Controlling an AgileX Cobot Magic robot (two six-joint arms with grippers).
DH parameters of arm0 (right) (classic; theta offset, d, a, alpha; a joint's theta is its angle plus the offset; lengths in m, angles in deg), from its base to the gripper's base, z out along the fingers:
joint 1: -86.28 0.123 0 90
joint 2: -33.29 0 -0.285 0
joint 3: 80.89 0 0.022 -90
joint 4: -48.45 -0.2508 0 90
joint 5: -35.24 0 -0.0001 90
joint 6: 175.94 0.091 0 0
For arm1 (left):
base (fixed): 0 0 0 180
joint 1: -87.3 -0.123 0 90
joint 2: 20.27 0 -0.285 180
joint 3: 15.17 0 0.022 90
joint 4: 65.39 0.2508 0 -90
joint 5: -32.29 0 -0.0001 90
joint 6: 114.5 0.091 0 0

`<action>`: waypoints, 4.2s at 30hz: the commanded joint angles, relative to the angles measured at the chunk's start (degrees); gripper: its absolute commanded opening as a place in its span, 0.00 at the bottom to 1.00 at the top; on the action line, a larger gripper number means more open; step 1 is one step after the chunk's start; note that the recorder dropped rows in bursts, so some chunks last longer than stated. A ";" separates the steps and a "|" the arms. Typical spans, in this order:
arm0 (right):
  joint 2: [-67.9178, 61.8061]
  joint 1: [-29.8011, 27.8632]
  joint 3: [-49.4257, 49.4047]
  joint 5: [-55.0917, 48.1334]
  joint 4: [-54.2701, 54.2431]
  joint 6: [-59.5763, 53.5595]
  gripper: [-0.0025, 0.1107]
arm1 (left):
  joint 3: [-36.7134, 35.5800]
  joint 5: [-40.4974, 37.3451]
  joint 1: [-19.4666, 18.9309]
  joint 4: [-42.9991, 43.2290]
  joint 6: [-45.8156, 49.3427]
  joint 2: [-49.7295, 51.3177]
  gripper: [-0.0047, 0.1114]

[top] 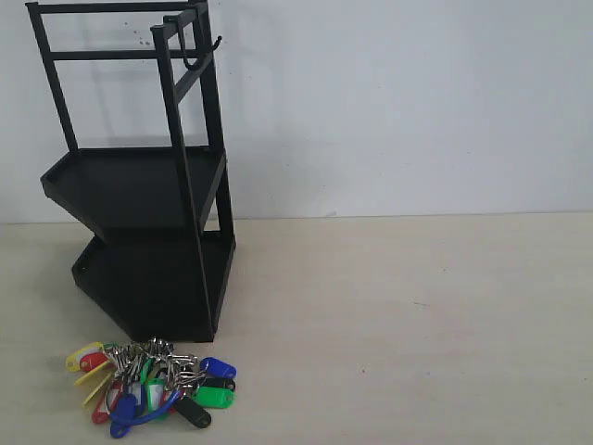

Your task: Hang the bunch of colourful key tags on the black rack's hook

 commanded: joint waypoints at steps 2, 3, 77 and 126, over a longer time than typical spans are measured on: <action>0.31 -0.05 0.04 0.22 0.05 -0.28 0.02 | 0.08 0.42 0.07 -0.11 0.06 -0.12 0.08; 0.31 -0.05 0.04 0.22 0.05 -0.28 0.02 | 0.08 0.42 0.07 -0.11 0.06 -0.12 0.08; -15.19 -0.05 31.81 -6.58 -7.56 -0.47 0.02 | 0.08 0.42 0.07 -0.11 0.06 -0.12 0.08; -82.57 50.33 45.55 31.16 -80.80 -45.79 0.02 | 0.08 0.42 0.07 -0.11 0.06 -0.12 0.08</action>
